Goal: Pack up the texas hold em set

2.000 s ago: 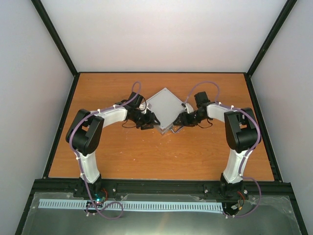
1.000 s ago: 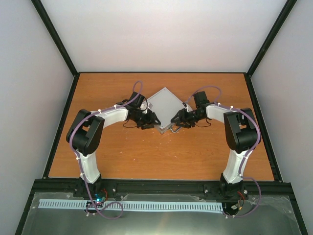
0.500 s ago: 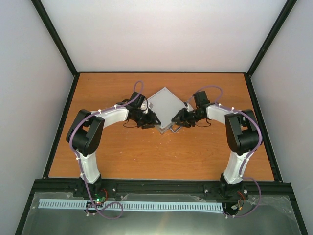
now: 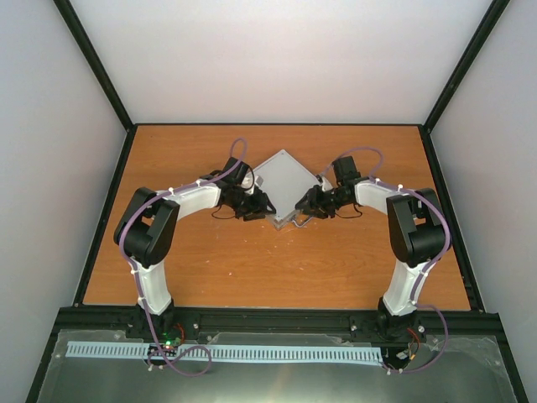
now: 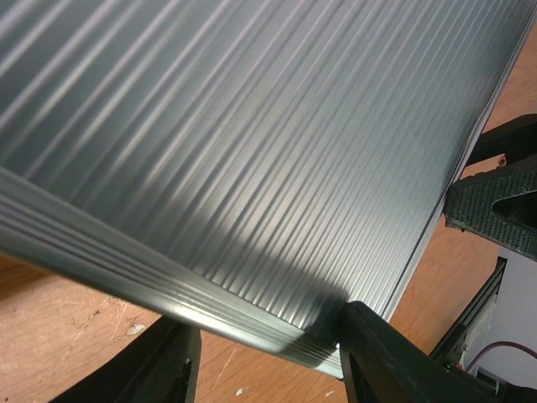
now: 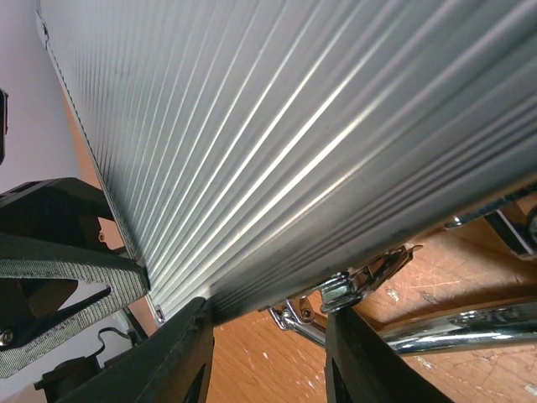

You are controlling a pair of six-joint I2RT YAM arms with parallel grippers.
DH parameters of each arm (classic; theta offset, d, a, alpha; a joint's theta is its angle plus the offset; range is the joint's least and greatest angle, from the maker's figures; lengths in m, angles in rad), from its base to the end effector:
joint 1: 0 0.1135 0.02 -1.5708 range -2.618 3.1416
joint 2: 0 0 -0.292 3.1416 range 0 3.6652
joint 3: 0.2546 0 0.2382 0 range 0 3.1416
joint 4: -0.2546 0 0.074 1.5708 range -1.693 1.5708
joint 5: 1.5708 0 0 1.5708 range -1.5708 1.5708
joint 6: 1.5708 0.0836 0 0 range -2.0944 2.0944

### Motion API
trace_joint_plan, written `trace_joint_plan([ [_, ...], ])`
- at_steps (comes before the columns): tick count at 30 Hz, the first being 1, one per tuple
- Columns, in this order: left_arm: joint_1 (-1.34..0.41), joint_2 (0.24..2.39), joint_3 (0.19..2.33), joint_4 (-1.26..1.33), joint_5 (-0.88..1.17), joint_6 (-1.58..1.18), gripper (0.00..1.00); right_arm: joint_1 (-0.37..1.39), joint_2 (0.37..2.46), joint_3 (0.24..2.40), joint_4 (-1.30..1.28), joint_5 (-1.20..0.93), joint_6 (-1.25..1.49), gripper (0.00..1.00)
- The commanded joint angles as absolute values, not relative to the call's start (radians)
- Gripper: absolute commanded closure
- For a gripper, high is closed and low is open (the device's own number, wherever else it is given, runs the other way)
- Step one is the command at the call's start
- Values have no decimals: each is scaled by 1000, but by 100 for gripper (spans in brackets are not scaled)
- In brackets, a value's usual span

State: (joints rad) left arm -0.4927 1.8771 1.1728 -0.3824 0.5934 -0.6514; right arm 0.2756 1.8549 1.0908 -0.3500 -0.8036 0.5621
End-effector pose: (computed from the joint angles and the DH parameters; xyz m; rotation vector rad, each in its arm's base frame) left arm 0.3209 -0.2253 0.1615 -0.0114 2.8544 -1.1121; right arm 0.3378 0.1581 0.1591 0.1240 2.7652 1.3296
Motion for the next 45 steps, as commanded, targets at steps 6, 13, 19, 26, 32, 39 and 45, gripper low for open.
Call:
trace_joint_plan([
  [6,-514,1929,1160,-508,524,-614,54,276,1776,1118,-158,-852,572,66],
  [13,-514,1931,1159,-512,520,-612,54,276,1759,1113,-126,-873,581,68],
  [19,-515,1930,1158,-514,517,-611,55,276,1755,1115,-134,-874,570,68],
  [26,-515,1910,1150,-499,519,-612,54,246,1711,1077,-320,-794,369,64],
  [32,-515,1903,1157,-483,541,-605,44,216,1751,1076,-413,-757,193,54],
  [39,-515,1901,1163,-439,573,-634,42,219,1822,1123,-413,-746,116,47],
  [45,-515,1880,1160,-417,595,-638,33,225,1858,1123,-392,-738,84,45],
])
